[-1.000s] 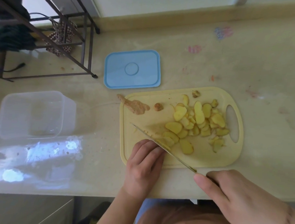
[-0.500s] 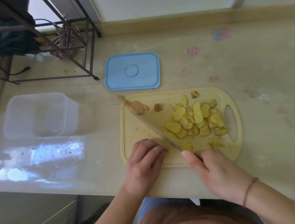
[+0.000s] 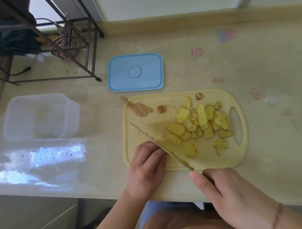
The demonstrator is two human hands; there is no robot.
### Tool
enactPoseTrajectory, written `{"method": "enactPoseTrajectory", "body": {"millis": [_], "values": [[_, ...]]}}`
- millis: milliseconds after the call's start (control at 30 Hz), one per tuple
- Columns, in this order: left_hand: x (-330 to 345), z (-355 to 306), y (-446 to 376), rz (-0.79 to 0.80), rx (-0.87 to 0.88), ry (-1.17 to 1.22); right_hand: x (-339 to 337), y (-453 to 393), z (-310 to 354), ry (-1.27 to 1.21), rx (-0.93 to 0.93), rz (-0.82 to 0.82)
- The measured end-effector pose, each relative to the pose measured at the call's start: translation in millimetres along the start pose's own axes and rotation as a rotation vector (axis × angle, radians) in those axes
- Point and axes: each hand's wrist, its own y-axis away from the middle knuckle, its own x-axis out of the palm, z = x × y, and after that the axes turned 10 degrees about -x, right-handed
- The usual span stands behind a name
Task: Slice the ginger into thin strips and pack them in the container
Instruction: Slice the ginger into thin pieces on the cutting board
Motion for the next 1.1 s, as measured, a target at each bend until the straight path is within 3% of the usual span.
{"method": "enactPoseTrajectory", "body": {"millis": [367,600,700,733,800,933,1000,1100], "values": [[1,-2,-1,-0.01,-0.039,0.006,-13,-13,5,-0.072,0.066,0.01],[1,1,-1,-0.01,-0.052,0.033,-49,-43,-17,-0.947,0.415,0.162],[-1,-18,-12,-0.092,-0.073,0.1,-58,-46,-27,-1.174,0.414,0.214],[0,-31,-18,-0.105,-0.154,0.177,-61,-44,-27,-1.262,0.416,0.264],[-3,-59,-40,-0.089,-0.513,0.479,-61,-41,-29,-1.456,0.381,0.387],[-7,-91,-85,0.276,-1.238,1.356,-56,-41,-35,-1.789,0.263,0.602],[-10,-84,-91,0.397,-1.355,1.559,-55,-42,-40,-1.819,0.238,0.617],[-9,-70,-86,0.442,-1.296,1.621,-55,-41,-51,-1.843,0.23,0.614]]}}
